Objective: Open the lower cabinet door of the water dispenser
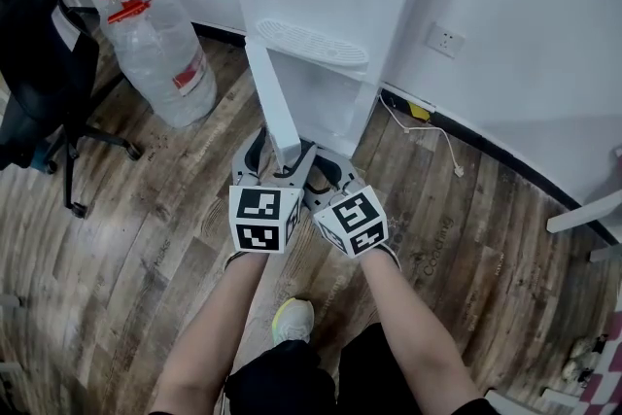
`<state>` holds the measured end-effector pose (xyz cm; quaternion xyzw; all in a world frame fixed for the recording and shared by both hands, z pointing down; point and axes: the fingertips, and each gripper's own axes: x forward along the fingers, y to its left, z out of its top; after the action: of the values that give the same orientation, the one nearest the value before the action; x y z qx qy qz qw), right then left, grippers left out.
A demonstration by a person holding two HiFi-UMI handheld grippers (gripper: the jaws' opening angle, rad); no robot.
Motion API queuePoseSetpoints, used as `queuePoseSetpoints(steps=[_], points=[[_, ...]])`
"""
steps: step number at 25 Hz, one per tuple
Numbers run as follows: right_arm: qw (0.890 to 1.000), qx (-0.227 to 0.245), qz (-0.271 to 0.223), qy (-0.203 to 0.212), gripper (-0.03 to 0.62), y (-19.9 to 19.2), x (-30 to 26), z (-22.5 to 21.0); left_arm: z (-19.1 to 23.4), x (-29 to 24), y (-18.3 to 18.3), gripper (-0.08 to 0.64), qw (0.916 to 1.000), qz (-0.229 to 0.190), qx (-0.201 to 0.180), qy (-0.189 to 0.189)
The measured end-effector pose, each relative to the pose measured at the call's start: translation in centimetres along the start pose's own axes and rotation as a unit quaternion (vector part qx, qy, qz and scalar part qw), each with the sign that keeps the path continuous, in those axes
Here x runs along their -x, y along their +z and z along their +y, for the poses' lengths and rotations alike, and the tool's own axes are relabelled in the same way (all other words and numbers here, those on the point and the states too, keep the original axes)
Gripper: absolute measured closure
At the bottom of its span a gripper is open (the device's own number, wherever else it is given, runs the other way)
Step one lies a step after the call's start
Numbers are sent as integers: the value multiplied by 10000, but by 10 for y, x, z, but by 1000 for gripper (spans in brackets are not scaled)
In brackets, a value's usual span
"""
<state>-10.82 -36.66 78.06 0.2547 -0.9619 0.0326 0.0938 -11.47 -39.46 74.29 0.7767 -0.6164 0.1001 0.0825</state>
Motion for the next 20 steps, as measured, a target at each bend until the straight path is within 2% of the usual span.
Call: queuePoseSetpoints(steps=[5,9,20], points=[[9998,-46,-41,206,434,2,-7,13,16,6,-5,207,9999,46,133,66],[9995,-121,-104,284,453,3,-12,18,28,12,-10,266,9998,74,96,148],[9984,-240,-186,486,520,8,-23,36,56,34,-13,307,9993,63,-52,354]])
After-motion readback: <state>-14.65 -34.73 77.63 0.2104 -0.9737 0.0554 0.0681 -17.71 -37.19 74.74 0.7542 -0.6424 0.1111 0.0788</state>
